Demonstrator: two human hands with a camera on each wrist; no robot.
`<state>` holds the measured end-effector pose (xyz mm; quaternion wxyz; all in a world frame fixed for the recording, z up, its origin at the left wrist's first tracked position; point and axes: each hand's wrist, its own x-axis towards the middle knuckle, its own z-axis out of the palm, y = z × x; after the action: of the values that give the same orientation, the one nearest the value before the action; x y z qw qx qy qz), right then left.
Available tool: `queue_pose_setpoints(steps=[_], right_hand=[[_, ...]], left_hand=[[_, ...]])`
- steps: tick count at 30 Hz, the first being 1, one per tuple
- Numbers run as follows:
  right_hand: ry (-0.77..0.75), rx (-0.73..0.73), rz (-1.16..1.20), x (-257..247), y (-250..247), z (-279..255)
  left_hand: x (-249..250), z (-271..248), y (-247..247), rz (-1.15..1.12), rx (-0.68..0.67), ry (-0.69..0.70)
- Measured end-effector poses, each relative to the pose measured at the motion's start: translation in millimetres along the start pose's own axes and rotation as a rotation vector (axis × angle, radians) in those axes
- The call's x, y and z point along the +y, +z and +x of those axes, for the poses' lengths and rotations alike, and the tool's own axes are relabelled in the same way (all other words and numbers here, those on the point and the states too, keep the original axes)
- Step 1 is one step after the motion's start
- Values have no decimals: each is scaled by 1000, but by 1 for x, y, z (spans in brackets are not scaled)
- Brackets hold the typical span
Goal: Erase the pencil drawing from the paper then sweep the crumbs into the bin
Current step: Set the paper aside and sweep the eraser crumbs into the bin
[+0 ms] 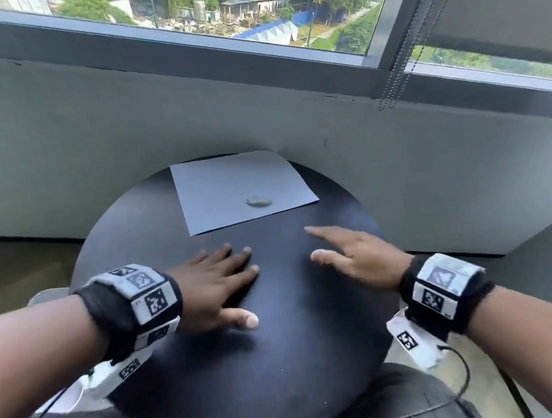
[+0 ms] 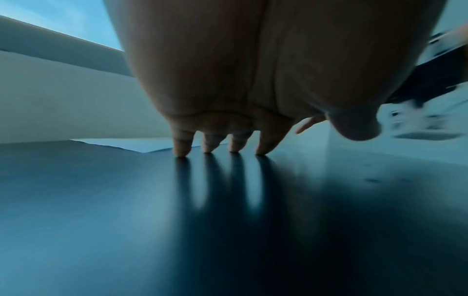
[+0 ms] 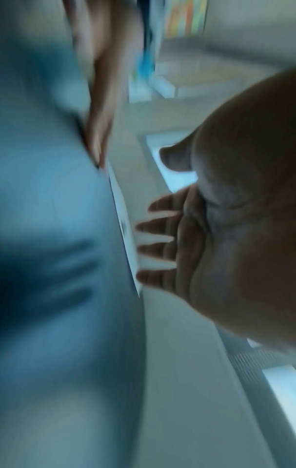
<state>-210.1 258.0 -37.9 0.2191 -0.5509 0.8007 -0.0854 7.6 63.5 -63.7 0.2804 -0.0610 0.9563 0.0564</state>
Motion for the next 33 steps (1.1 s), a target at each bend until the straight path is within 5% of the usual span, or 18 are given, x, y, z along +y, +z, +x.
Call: queue_pose_setpoints(steps=[2,4,6,8,11,14,16,17,21,24,26,28,30,33], right_hand=[[319,-64,-157,31,0,-2],[359,-129,-246,26,24,-10],[179,-176,-280,-12,55,-33],[-114,-233,-230,-54,71,-59],[-280,-127,26,-51,52,-52],[157,69,45,0,19,-8],[414,-49,-105,15,22,8],[424,-105,-164,11,30,9],[-129,-248,-283,-71,67,-38],[-458,-214,-21,-88,59,-53],[-317,89,209,-57,41,-44],[73,271,225,-5,23,-31],[405,155,5,29,22,-31],[337,-46,-220,13,56,-44]], left_hand=[[15,-13,2,-83,-21,207],[20,-20,-5,-248,83,358],[12,-18,-6,-351,230,321],[1,-14,-7,-276,287,135],[4,-17,-9,-88,101,13],[17,-25,-10,-183,92,209],[27,-27,-13,-271,170,230],[28,-24,-16,-268,224,214],[22,-3,-20,-224,357,33],[21,10,-6,-153,207,-48],[30,3,0,-110,145,65],[41,-13,-3,-205,142,225],[50,-26,-6,-293,196,296],[47,-29,-10,-289,317,240]])
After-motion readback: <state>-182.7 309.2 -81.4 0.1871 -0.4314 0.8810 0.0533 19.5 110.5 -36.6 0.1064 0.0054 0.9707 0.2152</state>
